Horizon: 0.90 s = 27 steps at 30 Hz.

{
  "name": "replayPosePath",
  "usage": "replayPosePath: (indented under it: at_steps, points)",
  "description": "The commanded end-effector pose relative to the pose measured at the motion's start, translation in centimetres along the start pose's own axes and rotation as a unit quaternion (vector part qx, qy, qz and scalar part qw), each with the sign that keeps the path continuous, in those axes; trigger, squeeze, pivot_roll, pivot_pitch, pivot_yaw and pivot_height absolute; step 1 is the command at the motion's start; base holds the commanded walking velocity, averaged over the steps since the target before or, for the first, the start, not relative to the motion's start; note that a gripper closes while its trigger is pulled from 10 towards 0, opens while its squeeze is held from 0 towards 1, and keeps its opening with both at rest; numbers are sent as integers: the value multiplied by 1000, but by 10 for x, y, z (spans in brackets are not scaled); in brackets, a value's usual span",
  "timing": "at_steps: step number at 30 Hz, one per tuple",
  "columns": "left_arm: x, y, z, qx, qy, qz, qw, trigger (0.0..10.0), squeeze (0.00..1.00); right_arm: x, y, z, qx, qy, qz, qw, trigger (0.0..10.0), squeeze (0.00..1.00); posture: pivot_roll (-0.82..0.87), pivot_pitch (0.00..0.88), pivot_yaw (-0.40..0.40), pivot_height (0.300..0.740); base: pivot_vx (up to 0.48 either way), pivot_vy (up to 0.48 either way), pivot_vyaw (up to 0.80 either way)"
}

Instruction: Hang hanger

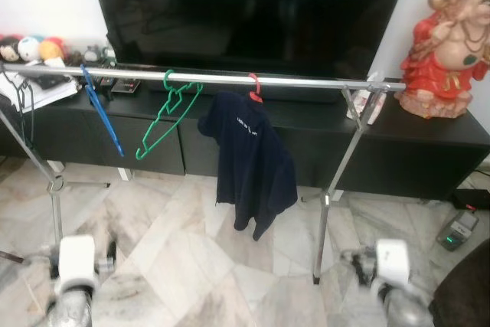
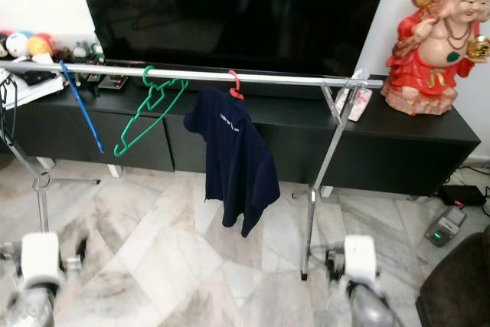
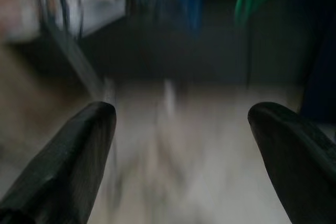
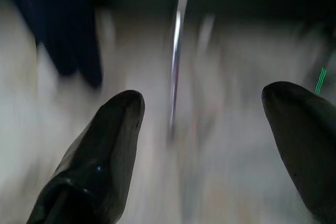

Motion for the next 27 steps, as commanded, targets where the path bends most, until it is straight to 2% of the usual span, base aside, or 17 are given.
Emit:
replayPosePath:
  at_steps: [1,4,5,6,8,10,11,12,14,16,21,22,25,27]
  points:
    - [-18,1,-10,-9,-30,0,1000,10000,0,2,16,0,-46,4,6,999,10000,0,8,0,-39,740,0,0,0]
    - [-28,26,-12,-60,-52,2,997,10000,0,10,32,-3,-91,27,-6,995,10000,0,8,0,-40,740,0,0,0]
    - [-32,39,-16,-80,-64,12,995,10000,0,14,39,-6,-113,38,-16,993,10000,0,8,0,-40,740,0,0,0]
    - [-32,39,-16,-80,-64,12,995,10000,0,14,39,-6,-113,38,-16,993,10000,0,8,0,-40,740,0,0,0]
    - [-41,61,-23,-108,-79,11,991,10000,0,17,55,-16,-155,51,-33,986,10000,0,8,0,-40,740,0,0,0]
    - [-43,66,-25,-112,-82,9,990,10000,0,18,59,-19,-166,54,-36,984,10000,0,12,0,-42,740,0,0,0]
    - [-49,75,-32,-122,-93,10,988,10000,0,19,68,-29,-190,64,-45,979,10000,0,12,0,-42,740,0,0,0]
    - [-49,75,-32,-122,-93,10,988,10000,0,19,68,-29,-190,64,-45,979,10000,0,12,0,-42,740,0,0,0]
    - [-56,87,-44,-135,-111,9,984,10000,0,20,79,-49,-217,69,-45,973,10000,0,3,0,-41,740,0,0,0]
    - [-61,92,-54,-137,-126,18,982,10000,0,20,81,-65,-223,70,-47,971,10000,0,0,0,-39,740,0,0,0]
    - [-61,93,-64,-125,-131,21,983,10000,0,19,77,-82,-216,71,-58,972,10000,0,-5,0,-36,740,0,0,0]
    - [-58,93,-68,-117,-130,25,984,10000,0,16,66,-89,-194,65,-65,977,10000,0,-8,0,-37,740,0,0,0]
    - [-51,88,-70,-94,-117,28,988,10000,0,6,41,-97,-141,43,-72,986,10000,0,-10,0,-35,740,0,0,0]
    - [-47,79,-68,-71,-110,34,991,10000,0,1,23,-96,-81,25,-92,992,10000,0,-13,0,-32,740,0,0,0]
Point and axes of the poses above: a point about 5 cm out from each wrist's last joint towards the gripper, its own z axis pointing out of the wrist towards the gripper, its own y axis along the axis of the wrist's last joint, x = y × z, the point moved 5 cm from there along z, pointing out of the wrist towards the gripper, and after that the axes turned 2 degrees about z, right-handed, at the moved point
